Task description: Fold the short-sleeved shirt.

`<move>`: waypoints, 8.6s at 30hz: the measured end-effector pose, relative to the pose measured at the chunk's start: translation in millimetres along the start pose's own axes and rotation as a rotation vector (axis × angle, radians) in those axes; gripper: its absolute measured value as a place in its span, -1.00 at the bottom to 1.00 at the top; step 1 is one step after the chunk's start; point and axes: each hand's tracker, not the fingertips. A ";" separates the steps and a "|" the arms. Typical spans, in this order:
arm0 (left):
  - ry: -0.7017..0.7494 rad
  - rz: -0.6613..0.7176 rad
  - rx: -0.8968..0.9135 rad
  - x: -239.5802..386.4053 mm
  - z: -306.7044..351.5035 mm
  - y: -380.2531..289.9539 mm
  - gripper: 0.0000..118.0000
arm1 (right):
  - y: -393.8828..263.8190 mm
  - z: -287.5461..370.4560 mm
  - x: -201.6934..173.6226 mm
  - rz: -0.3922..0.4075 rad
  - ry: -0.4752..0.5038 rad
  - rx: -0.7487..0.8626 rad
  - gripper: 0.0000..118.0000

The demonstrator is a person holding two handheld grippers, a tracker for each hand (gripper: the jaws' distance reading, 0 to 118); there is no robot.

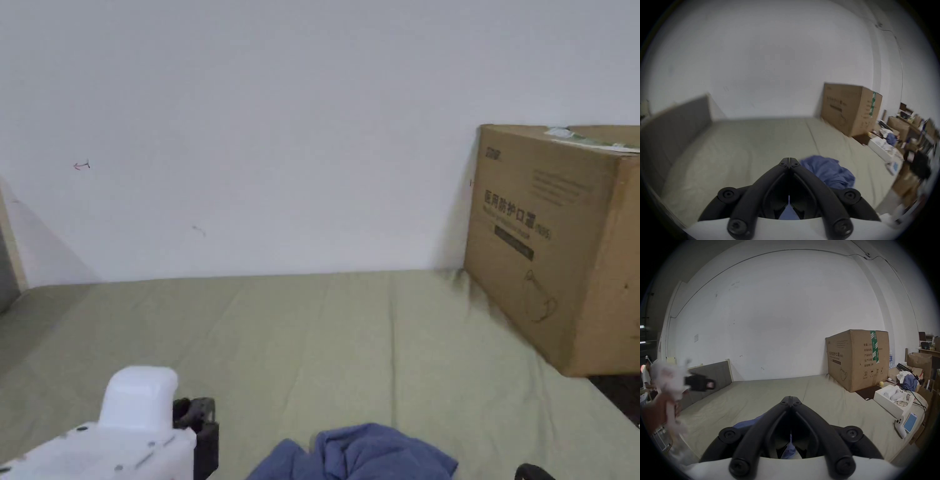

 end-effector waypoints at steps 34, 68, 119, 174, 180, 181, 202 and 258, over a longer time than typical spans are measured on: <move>0.041 -0.204 -0.510 2.7 -282.6 -62.4 -0.91 | -34.7 -183.7 79.7 -0.102 0.053 -0.410 -1.00; -0.027 0.179 -0.220 -101.0 -59.4 3.1 -0.91 | 90.4 -253.4 162.6 -0.139 0.068 -0.714 -0.92; -0.031 0.270 -0.568 -124.5 -53.5 -184.6 -0.91 | -123.9 -66.5 185.0 -0.171 -0.134 -0.865 -0.91; 0.208 0.286 -0.690 -192.0 -209.1 -121.5 0.85 | -33.5 -53.0 21.8 -0.018 0.061 -0.320 -1.00; 0.279 0.078 -0.644 -163.1 -207.0 -128.4 0.55 | -50.0 -62.7 20.2 -0.055 0.054 -0.379 -1.00; 0.282 0.078 -0.628 -156.9 -203.2 -126.2 0.27 | -51.4 -64.3 19.5 -0.069 0.053 -0.385 -1.00; 0.112 0.211 -0.415 -158.5 -131.7 -106.8 -0.99 | -92.6 -394.9 197.2 -0.174 -0.201 -1.046 0.77; 0.157 0.276 0.100 -140.9 -167.1 299.2 -0.99 | 346.8 -416.8 164.9 -0.079 -0.180 -0.223 -1.00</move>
